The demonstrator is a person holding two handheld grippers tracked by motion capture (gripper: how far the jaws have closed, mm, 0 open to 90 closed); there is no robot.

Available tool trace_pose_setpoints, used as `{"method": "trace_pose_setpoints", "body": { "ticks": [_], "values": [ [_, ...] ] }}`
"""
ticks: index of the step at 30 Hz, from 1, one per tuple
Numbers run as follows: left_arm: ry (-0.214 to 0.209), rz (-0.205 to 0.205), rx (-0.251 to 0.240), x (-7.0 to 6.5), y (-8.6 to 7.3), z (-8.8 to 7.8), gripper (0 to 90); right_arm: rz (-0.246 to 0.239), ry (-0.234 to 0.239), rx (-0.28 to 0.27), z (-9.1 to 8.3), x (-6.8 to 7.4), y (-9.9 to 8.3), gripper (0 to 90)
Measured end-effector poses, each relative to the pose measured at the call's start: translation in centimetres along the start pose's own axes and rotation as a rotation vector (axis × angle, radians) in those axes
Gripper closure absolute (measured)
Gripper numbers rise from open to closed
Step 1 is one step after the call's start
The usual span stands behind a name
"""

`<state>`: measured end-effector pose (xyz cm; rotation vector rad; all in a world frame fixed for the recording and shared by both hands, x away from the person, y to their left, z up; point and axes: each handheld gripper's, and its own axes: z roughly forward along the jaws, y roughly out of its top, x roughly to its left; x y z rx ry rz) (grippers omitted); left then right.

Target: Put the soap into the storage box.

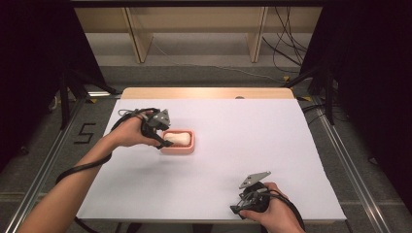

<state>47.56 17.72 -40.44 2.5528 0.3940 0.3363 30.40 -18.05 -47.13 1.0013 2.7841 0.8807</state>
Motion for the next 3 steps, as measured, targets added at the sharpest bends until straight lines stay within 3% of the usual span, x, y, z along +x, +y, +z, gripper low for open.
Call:
{"method": "trace_pose_setpoints", "body": {
  "ticks": [1, 2, 3],
  "values": [
    [0.016, -0.014, -0.018, -0.7, -1.0, -1.0, 32.3, 0.043, -0.007, 0.012, -0.1, 0.4, 0.0, 43.8],
    [0.024, -0.033, -0.04, -1.3, -1.7, -1.5, 30.7, -0.002, -0.002, -0.005, -0.1, 0.0, 0.0, 43.8],
    [0.041, -0.06, -0.078, -2.4, -3.0, -2.5, 30.1, -0.001, -0.003, -0.009, -0.2, -0.1, 0.0, 43.8]
  ]
}}
